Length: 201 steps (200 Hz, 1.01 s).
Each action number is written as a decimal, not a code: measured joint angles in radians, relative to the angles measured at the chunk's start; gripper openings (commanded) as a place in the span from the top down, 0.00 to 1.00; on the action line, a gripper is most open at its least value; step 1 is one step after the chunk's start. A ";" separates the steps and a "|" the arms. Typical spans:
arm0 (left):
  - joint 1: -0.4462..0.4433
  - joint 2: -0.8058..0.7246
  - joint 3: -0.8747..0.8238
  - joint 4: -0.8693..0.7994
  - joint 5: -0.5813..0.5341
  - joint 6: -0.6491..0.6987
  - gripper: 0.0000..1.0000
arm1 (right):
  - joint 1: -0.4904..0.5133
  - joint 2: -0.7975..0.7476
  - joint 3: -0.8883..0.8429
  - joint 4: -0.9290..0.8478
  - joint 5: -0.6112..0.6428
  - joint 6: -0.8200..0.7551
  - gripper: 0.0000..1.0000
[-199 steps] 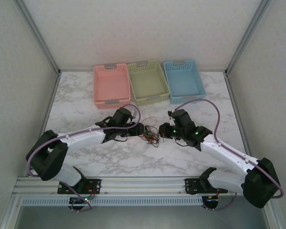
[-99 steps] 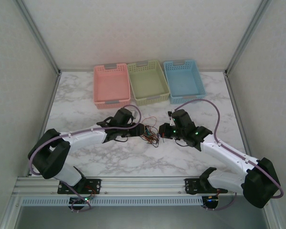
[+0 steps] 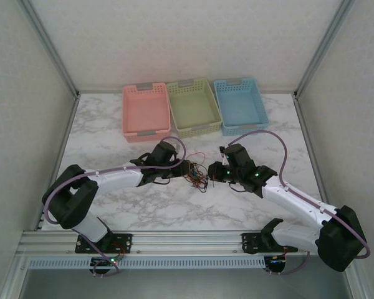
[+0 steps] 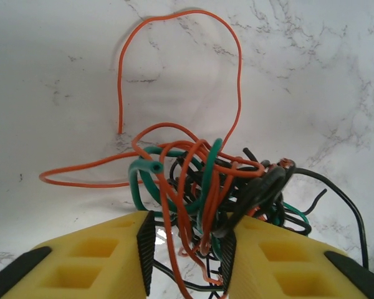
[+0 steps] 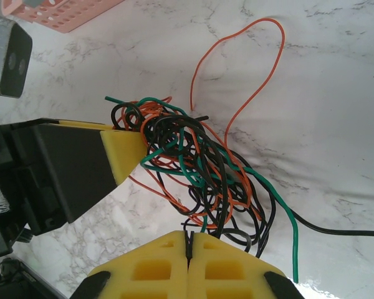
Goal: Untangle the cables
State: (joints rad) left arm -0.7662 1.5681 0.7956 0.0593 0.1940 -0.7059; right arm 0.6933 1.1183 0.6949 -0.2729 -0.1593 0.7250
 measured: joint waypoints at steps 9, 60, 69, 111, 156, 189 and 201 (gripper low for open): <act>-0.001 0.003 0.000 0.003 -0.003 -0.002 0.71 | 0.000 0.000 -0.001 0.000 0.000 0.000 1.00; -0.005 0.003 0.000 0.013 -0.025 -0.002 0.91 | 0.000 0.000 -0.002 0.000 0.000 0.000 1.00; -0.005 0.003 0.000 0.013 -0.027 -0.003 0.96 | 0.000 0.000 -0.002 0.000 0.000 0.000 1.00; -0.005 -0.005 0.000 -0.007 -0.061 0.014 1.00 | 0.000 0.000 -0.002 -0.002 0.001 -0.005 1.00; -0.004 -0.118 -0.024 -0.091 -0.136 0.052 1.00 | -0.017 -0.002 -0.001 -0.039 0.007 -0.036 1.00; 0.003 -0.198 -0.058 -0.166 -0.185 0.068 1.00 | -0.087 -0.039 -0.001 -0.079 0.009 -0.070 1.00; 0.014 -0.236 -0.078 -0.197 -0.200 0.074 1.00 | -0.122 -0.061 -0.001 -0.097 0.009 -0.087 1.00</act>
State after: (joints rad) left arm -0.7525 1.3319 0.7174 -0.1379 -0.0055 -0.6323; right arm 0.5713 1.0573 0.6941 -0.3698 -0.1505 0.6384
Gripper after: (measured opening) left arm 0.059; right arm 0.040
